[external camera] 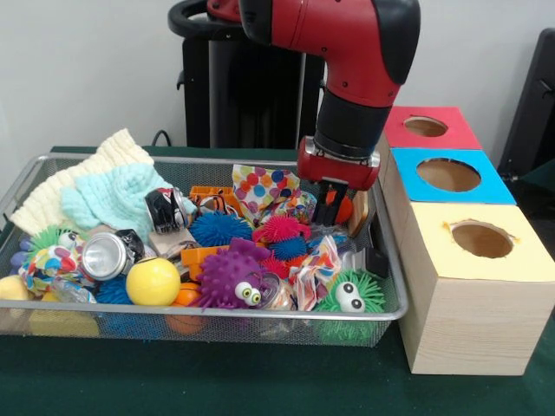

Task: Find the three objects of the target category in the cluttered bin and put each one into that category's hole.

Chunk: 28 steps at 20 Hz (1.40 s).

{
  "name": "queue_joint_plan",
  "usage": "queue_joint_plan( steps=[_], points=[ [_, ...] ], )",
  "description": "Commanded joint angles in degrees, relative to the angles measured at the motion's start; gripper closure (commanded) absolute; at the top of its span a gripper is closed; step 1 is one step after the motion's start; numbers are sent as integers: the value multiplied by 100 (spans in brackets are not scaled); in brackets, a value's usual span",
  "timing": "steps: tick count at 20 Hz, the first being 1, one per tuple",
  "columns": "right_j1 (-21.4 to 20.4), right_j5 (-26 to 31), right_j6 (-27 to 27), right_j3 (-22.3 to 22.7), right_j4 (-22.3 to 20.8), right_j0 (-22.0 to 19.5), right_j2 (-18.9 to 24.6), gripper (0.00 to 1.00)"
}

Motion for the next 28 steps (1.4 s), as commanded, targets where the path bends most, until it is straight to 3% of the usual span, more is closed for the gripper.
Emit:
queue_joint_plan(
  steps=[1,10,11,21,28],
  points=[
    [-475,507,243,190,-247,-246,551,100],
    [-220,443,400,30,-164,-265,570,100],
    [-214,463,417,28,-157,-251,556,0],
    [-70,347,381,-122,-239,-230,454,0],
    [352,4,544,-307,-242,-76,300,0]
  ],
)
